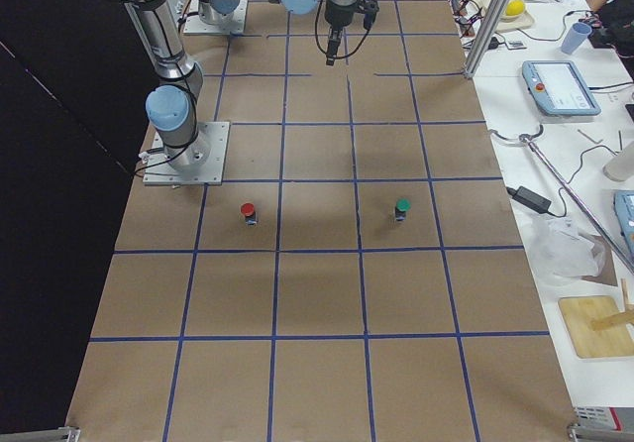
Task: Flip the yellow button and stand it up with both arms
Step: 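Lift the yellow button with the left gripper toward the right gripper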
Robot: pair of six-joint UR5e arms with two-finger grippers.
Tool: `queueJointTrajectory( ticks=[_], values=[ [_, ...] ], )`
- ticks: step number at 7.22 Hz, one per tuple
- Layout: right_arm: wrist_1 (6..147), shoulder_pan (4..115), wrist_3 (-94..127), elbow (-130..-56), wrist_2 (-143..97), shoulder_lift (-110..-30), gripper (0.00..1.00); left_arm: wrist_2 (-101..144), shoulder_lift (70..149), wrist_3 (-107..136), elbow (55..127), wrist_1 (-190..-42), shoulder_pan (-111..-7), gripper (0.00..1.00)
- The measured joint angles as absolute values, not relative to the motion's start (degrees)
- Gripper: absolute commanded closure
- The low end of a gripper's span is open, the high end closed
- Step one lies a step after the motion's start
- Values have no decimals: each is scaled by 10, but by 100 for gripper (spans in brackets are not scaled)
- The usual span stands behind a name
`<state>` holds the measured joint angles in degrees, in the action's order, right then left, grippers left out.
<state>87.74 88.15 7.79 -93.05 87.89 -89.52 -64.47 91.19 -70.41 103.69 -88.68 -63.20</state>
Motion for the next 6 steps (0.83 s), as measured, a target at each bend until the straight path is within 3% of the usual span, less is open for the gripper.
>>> queueJointTrajectory(
  ticks=[3,6],
  values=[
    [877,876,230,-921,805,-894,0,-532,903,-402,981,-953,-751,71],
    [867,824,382,-916,577,-894,0,-381,888,-186,975,-951,-820,71]
  ],
)
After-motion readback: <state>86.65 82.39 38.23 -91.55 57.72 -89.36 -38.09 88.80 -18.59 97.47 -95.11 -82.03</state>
